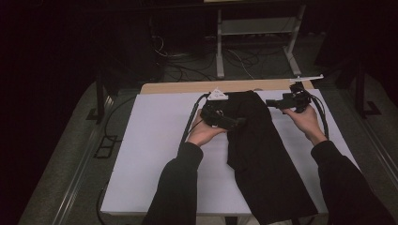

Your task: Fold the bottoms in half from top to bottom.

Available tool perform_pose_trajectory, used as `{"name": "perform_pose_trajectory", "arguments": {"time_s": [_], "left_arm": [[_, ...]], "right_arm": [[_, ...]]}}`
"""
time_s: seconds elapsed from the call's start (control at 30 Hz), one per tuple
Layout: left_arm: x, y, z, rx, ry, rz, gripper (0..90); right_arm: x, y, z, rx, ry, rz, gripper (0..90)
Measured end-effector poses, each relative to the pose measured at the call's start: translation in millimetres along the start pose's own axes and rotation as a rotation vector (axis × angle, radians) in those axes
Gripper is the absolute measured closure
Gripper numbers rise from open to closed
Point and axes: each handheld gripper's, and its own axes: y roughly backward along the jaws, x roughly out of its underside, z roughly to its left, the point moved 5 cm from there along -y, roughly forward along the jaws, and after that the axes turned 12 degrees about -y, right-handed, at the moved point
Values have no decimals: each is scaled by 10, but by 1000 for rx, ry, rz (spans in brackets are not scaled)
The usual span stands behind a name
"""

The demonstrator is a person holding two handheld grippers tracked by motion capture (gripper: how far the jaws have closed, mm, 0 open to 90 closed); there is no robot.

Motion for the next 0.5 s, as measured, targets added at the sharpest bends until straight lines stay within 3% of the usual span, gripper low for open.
{"name": "perform_pose_trajectory", "arguments": {"time_s": [0.5], "left_arm": [[130,-27,301,-43,82,4,0]], "right_arm": [[57,-28,-37,-9,-10,29,0]]}}
